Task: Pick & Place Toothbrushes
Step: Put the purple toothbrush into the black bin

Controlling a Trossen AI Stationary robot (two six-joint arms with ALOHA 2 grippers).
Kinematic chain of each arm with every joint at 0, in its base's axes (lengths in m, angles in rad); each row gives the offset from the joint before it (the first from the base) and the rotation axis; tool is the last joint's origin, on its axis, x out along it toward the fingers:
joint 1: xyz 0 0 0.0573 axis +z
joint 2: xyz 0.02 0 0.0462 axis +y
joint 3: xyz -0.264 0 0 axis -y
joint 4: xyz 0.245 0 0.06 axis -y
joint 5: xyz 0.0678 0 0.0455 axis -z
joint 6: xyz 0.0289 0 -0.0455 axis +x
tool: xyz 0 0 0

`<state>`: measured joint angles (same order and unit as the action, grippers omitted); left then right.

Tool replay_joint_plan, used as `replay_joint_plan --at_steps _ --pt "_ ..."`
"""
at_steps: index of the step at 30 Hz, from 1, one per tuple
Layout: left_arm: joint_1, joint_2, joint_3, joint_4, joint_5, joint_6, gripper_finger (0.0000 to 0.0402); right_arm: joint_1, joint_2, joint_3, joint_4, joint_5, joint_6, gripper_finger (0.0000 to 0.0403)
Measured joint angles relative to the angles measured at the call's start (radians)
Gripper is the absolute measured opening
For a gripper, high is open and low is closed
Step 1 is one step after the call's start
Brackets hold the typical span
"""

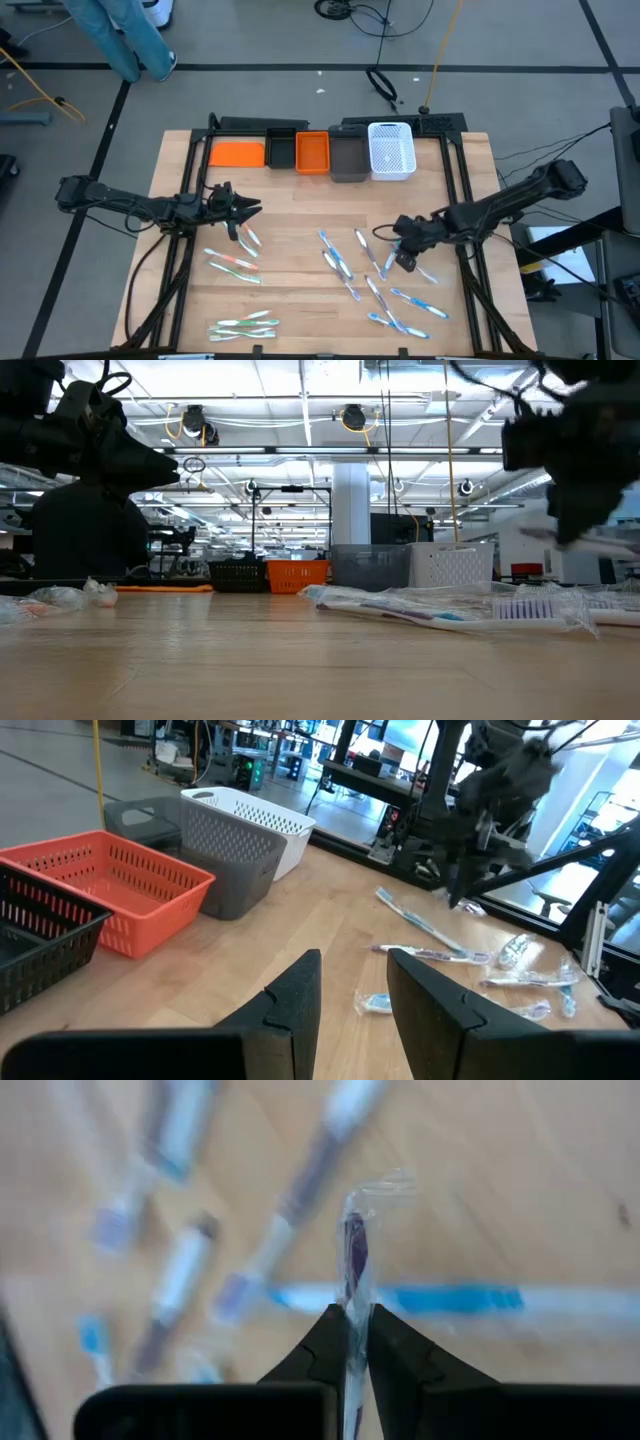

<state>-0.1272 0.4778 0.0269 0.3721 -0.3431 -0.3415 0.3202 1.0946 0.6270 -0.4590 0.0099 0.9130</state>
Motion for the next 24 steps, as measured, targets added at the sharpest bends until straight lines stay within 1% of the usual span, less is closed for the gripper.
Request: replay_joint_plan --at_steps 6,14,20,24 --pt "0.000 0.000 0.000 0.059 0.000 -0.003 0.0118 -0.014 -0.053 0.001 0.229 0.082 -0.129 0.0017" --pt "0.000 0.000 0.000 0.103 0.000 -0.004 0.0118 -0.061 -0.043 0.001 0.503 0.174 -0.351 0.0017" --pt "0.000 0.000 0.000 0.112 0.000 -0.013 0.0118 -0.116 -0.026 0.001 0.720 0.181 -0.508 0.0017" --pt "0.000 0.000 0.000 0.146 0.000 -0.011 0.0118 -0.155 0.001 0.002 0.867 0.179 -0.593 0.0017"
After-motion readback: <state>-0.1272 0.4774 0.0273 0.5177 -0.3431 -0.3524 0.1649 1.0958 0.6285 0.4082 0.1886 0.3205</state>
